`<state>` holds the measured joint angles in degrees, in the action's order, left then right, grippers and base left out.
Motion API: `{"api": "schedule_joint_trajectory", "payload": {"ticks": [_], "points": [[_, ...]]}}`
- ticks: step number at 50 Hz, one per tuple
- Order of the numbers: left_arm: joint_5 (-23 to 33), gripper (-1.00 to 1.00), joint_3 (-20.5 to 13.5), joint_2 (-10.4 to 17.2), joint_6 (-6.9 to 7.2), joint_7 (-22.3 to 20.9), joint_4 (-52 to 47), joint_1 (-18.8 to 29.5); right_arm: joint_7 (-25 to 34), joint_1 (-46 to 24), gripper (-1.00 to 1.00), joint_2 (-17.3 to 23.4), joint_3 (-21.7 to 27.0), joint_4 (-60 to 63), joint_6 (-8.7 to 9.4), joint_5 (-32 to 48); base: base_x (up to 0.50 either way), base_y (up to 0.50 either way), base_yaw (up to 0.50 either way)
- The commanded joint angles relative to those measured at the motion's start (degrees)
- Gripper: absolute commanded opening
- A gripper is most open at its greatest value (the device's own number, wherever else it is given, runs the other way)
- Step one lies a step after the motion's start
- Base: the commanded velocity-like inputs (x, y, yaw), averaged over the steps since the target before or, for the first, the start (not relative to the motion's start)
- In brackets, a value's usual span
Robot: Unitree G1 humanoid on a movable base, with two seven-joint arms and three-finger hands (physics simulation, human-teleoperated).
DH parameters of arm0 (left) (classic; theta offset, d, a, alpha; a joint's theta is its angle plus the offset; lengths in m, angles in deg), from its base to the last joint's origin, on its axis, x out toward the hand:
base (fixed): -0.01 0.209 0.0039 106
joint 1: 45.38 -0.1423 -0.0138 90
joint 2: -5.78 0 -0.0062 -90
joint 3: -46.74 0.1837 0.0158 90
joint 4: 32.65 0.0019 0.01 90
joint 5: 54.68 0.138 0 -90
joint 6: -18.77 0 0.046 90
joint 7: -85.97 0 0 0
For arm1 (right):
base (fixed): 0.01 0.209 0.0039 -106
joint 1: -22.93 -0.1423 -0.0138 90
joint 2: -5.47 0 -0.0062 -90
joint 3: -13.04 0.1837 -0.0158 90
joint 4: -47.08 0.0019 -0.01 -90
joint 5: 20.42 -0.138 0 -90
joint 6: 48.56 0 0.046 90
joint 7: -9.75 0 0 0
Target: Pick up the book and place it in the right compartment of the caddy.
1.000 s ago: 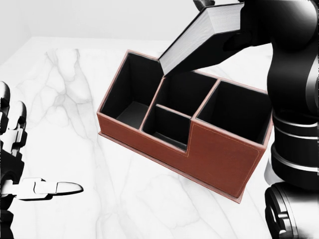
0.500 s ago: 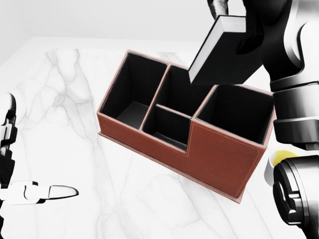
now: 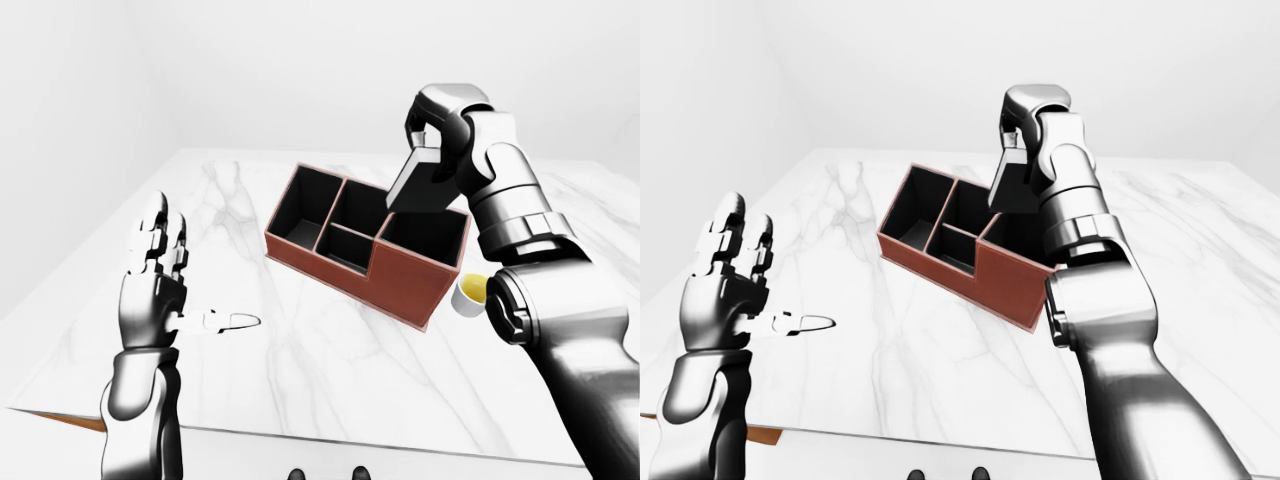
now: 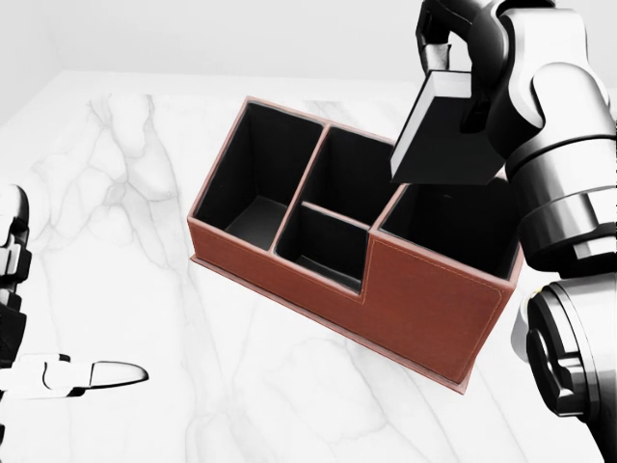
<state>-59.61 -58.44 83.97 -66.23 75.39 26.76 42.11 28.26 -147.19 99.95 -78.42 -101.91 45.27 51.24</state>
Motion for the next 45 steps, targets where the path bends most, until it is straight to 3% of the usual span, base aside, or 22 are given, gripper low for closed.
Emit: {"api": "schedule_joint_trajectory", "payload": {"ticks": [1, 15, 45], "points": [[0.14, 1.0, 0.12, 0.25, 0.0, 0.12, 2.23, 0.36, -6.94, -1.84, -1.0, 0.48, -0.82, -7.77, 0.09, 2.91, 0.0, 0.0, 0.0], [0.63, 1.0, 0.37, 0.41, 0.0, 0.29, 2.33, 0.28, -10.67, -1.48, -1.0, 0.5, -1.06, -12.0, 1.17, 3.57, 0.0, 0.0, 0.0], [1.28, 1.0, -0.1, 0.01, 0.0, 0.01, 2.94, -0.86, -15.62, 0.96, -1.0, -0.34, -1.4, -15.92, 1.17, 4.5, 0.0, 0.0, 0.0]]}}
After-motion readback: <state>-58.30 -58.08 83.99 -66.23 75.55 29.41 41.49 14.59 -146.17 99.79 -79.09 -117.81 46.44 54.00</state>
